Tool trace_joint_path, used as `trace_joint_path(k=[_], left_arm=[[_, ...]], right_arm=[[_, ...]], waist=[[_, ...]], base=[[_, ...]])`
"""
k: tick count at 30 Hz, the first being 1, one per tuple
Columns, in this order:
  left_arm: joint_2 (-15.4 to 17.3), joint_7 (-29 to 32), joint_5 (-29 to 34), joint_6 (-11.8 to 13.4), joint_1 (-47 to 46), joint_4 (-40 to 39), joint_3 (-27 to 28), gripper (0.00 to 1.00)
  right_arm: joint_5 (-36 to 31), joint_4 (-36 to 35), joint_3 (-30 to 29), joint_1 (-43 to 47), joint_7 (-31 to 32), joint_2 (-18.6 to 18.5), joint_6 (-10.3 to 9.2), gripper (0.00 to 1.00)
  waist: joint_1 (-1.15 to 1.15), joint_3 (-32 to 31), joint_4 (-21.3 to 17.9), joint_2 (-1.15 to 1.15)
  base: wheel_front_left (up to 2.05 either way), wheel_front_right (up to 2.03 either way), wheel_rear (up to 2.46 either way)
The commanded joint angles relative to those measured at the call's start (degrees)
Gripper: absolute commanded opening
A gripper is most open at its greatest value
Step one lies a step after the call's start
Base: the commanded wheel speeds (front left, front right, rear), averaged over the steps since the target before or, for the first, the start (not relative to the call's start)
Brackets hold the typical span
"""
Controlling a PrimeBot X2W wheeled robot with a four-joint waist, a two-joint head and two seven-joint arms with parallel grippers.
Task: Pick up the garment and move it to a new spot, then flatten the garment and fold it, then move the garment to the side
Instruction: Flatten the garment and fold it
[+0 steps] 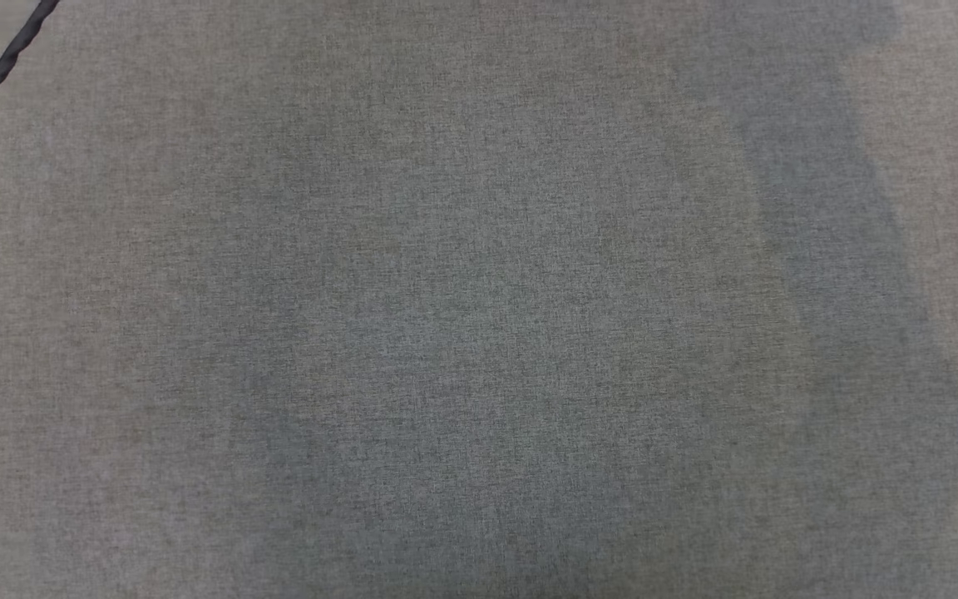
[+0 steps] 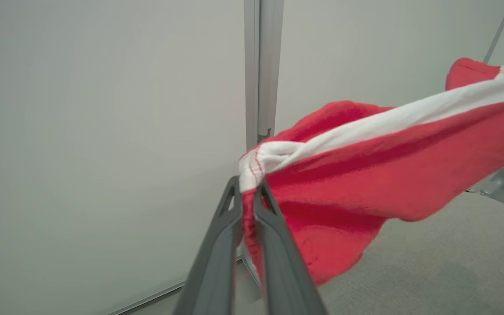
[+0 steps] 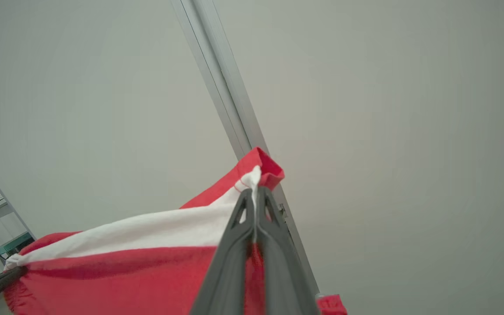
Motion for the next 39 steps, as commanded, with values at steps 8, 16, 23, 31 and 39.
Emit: trace_joint_path(k=[8, 16, 23, 31, 39], left_arm=[[3.62, -3.41, -8.09, -0.03, 6.73, 1.23, -8.72, 0.0], [7.92, -7.57, -14.16, -0.04, 20.81, -2.91, -15.64, 0.0], [11.32, -7.28, -18.33, -0.04, 34.35, -9.69, -20.22, 0.0], [15.91, -3.85, -21.23, 3.97, 47.74, -24.37, -24.16, 0.0], [22.06, -1.05, -23.2, 10.73, 57.31, -39.67, -26.7, 0.0]], right_arm=[[4.21, -0.59, 8.58, 8.21, -2.0, -0.54, 0.02, 0.0], [8.66, -3.8, 14.92, 21.45, -5.48, -2.95, 0.02, 0.0], [12.29, -6.91, 20.37, 33.05, -5.64, -6.66, 0.02, 0.0], [15.77, -12.13, 23.68, 45.46, -5.65, -12.15, 0.02, 0.0], [18.12, -19.46, 21.72, 56.79, -7.08, -19.34, 0.02, 0.0]], waist=[[0.0, -2.55, -0.61, 0.0], [0.0, -7.07, -1.04, 0.0], [0.0, -14.17, -1.08, 0.0], [0.0, -22.35, -0.26, 0.0], [0.0, -26.08, 0.58, 0.0]], base=[[0.0, 0.0, 0.0], [0.0, 0.0, 0.0], [0.0, 0.0, 0.0], [0.0, 0.0, 0.0], [0.0, 0.0, 0.0]])
